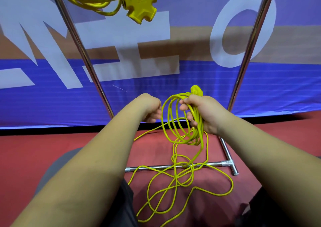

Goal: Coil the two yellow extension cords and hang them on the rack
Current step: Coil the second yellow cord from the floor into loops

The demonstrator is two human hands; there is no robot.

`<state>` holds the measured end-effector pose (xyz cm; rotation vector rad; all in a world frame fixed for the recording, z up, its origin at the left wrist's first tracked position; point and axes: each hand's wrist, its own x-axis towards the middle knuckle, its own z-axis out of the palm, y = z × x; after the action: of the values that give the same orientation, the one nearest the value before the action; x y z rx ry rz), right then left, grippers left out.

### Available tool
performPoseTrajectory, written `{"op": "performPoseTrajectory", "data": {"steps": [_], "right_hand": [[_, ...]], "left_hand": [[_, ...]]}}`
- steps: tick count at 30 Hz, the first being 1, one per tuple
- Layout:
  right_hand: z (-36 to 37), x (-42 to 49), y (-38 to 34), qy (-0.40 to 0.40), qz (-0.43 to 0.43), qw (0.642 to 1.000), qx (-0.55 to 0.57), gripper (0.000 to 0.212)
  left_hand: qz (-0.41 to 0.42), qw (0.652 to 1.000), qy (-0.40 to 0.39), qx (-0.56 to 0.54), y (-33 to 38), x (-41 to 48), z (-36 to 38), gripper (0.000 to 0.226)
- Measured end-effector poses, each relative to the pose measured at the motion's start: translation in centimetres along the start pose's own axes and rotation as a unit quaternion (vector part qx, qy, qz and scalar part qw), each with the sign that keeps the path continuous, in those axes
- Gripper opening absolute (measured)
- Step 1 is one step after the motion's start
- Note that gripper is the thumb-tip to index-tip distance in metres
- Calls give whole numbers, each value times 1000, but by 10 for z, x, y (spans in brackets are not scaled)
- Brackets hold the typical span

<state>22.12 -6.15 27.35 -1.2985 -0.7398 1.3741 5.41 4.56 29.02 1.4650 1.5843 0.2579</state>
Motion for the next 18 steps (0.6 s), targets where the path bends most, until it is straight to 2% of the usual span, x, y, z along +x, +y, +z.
{"op": "performPoseTrajectory", "data": {"steps": [3,6,8,12,15,18], "right_hand": [[-2,4,-4,25,-8,999,30,17],[-3,9,-10,50,-14,996,67,18],[-4,10,-12,64,-25,995,76,21],[-6,14,-19,74,-35,990,113,18],[-6,15,-25,68,-34,988,135,14],[-7,12,-29,50,-34,990,129,17]], "left_hand": [[-26,981,-156,114,-8,-13,8,18],[29,930,-305,203,-19,-18,20,28],[72,894,-365,250,-28,-22,34,39],[156,842,-368,361,-42,-25,63,66],[189,816,-358,413,-57,-20,76,61],[190,811,-340,437,-76,-11,81,45]]}}
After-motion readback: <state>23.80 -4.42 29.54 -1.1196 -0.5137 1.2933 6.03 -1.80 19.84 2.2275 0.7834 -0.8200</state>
